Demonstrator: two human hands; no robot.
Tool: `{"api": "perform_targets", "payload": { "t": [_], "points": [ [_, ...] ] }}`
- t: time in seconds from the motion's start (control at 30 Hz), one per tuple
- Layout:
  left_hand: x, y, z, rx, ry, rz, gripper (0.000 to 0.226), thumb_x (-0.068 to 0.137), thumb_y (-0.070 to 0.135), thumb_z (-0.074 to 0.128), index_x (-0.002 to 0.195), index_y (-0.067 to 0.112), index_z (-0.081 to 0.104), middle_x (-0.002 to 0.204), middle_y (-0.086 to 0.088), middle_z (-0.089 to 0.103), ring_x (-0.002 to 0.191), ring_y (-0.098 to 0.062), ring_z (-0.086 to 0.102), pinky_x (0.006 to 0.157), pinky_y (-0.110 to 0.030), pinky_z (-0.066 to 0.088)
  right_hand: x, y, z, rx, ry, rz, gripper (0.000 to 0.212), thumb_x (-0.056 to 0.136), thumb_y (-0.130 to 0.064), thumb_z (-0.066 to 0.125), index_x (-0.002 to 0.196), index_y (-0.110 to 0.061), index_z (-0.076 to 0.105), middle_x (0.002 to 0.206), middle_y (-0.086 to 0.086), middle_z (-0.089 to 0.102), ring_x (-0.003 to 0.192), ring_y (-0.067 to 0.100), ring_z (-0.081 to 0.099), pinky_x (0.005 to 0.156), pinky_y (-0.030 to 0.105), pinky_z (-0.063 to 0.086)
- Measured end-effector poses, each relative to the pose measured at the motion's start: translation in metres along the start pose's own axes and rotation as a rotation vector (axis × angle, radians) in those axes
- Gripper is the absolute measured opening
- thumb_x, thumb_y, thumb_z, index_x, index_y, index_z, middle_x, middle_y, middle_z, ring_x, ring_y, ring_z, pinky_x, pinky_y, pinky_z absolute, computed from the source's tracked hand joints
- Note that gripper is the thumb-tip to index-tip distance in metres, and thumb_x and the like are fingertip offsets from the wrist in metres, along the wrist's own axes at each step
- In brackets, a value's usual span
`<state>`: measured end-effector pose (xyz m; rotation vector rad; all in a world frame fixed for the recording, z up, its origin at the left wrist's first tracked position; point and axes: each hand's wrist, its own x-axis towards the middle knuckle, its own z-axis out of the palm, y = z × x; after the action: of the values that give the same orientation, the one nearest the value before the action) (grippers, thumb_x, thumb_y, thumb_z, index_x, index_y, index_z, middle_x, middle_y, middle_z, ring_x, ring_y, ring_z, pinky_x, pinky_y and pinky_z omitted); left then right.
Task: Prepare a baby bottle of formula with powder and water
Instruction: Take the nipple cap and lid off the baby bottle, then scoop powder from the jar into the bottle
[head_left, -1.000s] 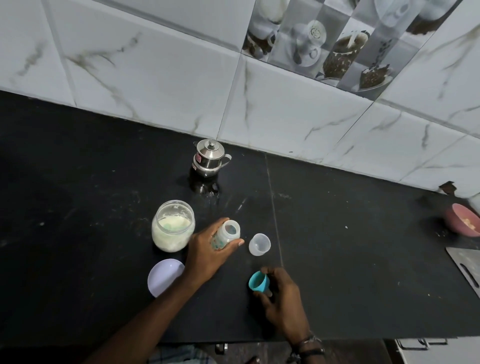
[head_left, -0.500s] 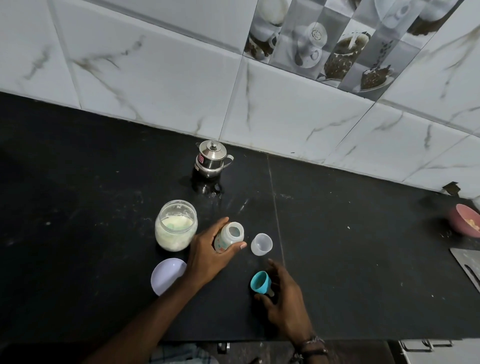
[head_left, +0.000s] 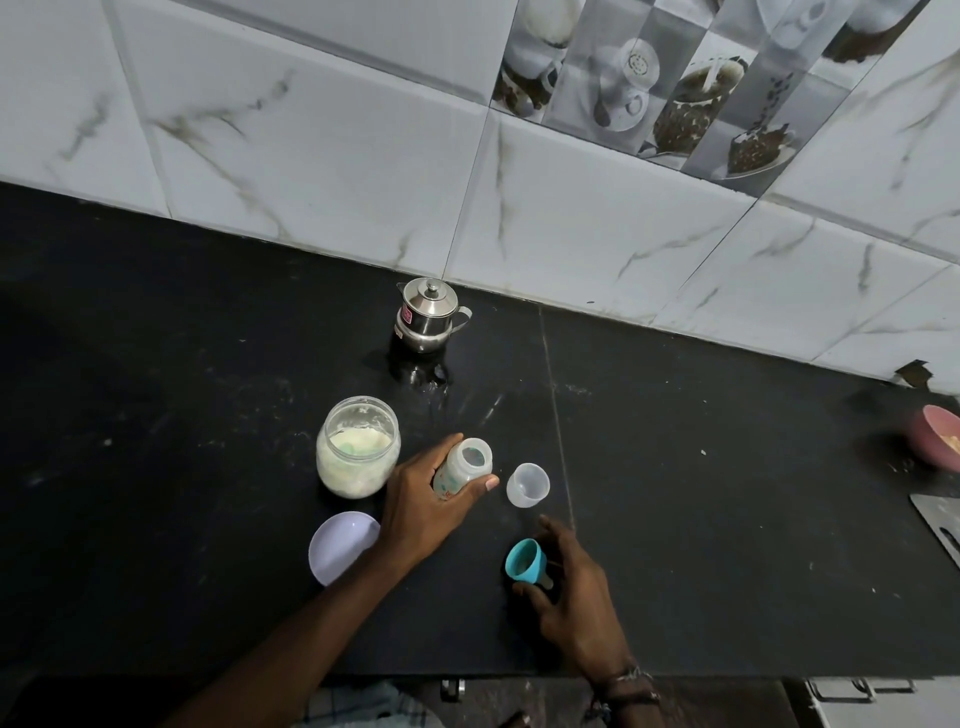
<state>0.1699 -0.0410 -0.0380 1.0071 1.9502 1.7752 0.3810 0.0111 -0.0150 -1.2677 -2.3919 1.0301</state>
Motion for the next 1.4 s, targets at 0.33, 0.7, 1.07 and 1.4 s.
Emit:
{"api": "perform_targets", "payload": {
  "t": [0.33, 0.7, 1.07, 1.4],
  "points": [
    [-0.004, 0.006, -0.005, 0.025, -0.008, 0.015, 0.087, 0.067, 0.066, 0.076, 0.135, 0.013, 0.061, 0.128, 0.015, 0.062, 0.118, 0.015, 0.053, 0.101, -0.014, 0.044, 0.003, 0.005, -0.001, -0.004, -0.035, 0.018, 0.083, 0.07, -0.02, 0.081, 0.141, -0.036, 0.04, 0.117, -0.033, 0.054, 0.108, -0.009, 0.057, 0.092, 0.012, 0.048],
    [-0.016, 0.016, -0.014, 0.072, -0.026, 0.228, 0.101, 0.077, 0.06, 0.076, 0.15, 0.001, 0.037, 0.155, -0.004, 0.043, 0.146, -0.014, 0.036, 0.118, -0.024, 0.029, 0.002, 0.005, -0.005, 0.001, -0.075, 0.019, 0.091, 0.067, -0.02, 0.083, 0.144, -0.035, 0.037, 0.121, -0.03, 0.053, 0.111, -0.011, 0.054, 0.089, 0.003, 0.042],
    [-0.018, 0.023, -0.053, 0.274, 0.134, 0.503, 0.1, 0.085, 0.042, 0.079, 0.149, -0.008, 0.02, 0.155, -0.03, 0.032, 0.148, -0.048, 0.022, 0.121, -0.053, 0.024, 0.0, 0.002, -0.008, 0.038, -0.048, 0.005, 0.095, 0.06, -0.023, 0.09, 0.143, -0.028, 0.043, 0.119, -0.025, 0.06, 0.109, -0.003, 0.061, 0.092, 0.016, 0.051],
    [-0.009, 0.01, -0.102, 0.297, 0.292, 0.228, 0.116, 0.079, 0.072, 0.063, 0.154, 0.001, 0.011, 0.161, -0.02, 0.026, 0.152, -0.038, 0.018, 0.119, -0.058, 0.023, 0.004, -0.022, -0.029, 0.038, 0.056, -0.055, 0.104, 0.048, -0.06, 0.085, 0.139, -0.026, 0.049, 0.121, -0.01, 0.064, 0.113, 0.001, 0.06, 0.09, -0.001, 0.039]
  ]
}}
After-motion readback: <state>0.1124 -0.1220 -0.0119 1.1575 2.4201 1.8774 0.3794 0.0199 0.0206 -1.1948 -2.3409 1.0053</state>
